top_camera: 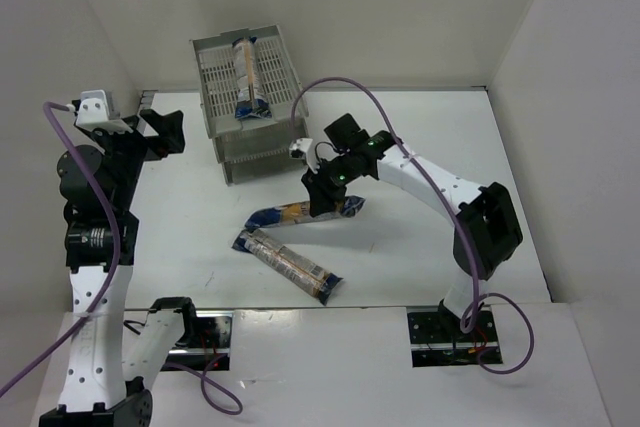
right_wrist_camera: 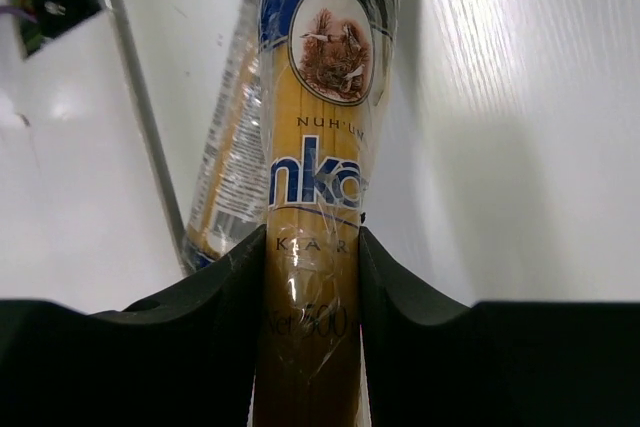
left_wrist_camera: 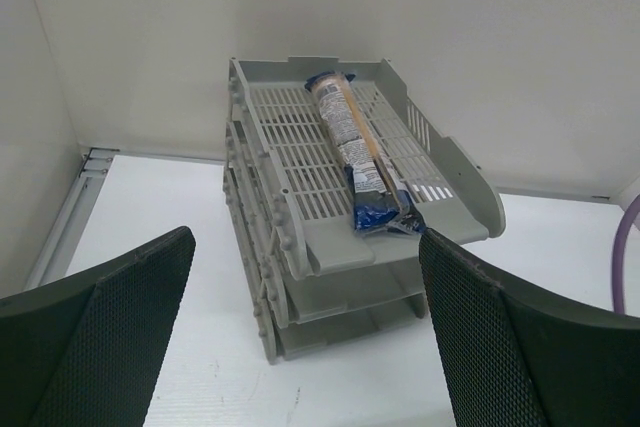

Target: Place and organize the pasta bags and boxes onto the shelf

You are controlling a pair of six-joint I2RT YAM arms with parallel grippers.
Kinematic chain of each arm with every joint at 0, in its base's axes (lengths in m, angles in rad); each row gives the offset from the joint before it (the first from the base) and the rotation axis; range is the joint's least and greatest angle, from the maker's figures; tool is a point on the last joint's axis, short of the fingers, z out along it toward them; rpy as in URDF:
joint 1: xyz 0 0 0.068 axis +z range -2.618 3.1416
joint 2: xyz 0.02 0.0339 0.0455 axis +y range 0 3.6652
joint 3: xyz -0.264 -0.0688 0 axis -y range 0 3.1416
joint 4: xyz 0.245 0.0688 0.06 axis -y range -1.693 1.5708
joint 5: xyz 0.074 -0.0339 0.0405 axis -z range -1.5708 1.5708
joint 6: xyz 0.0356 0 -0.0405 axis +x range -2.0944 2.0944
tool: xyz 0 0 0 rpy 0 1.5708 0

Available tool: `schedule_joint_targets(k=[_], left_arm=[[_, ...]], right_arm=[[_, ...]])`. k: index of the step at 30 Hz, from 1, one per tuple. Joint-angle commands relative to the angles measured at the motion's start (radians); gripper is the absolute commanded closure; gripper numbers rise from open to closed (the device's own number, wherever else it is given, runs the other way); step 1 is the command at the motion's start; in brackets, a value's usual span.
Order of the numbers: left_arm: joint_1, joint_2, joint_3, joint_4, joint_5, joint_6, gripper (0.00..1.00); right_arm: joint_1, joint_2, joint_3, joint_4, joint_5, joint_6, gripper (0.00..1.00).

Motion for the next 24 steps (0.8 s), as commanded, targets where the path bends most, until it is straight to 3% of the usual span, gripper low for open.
schedule_joint_targets(k=[1,12,15,20,24], left_arm=[[0.013,-0.015,-0.001,0.054,0.026,-0.034,0.00],[0.022,0.004,0.008,0.074,0.048,-0.054,0.00],[0.022,0.013,0.008,0.074,0.048,-0.054,0.00],[0.031,0.022,-0.001,0.094,0.048,-0.063,0.00],[0.031,0.022,-0.001,0.103,0.048,-0.063,0.00]], right_arm=[[-0.010,-0.051,-0.063,0.038,0.017,-0.028,1.00],[-0.073,-0.091,0.049,0.099,-0.192,0.161,1.00],[-0.111,-0.100,0.058,0.166,-0.243,0.274,1.00],[-0.165,-0.099,0.049,0.379,-0.282,0.616,1.00],[-0.165,-0.046,0.094,0.495,-0.302,0.742,1.00]])
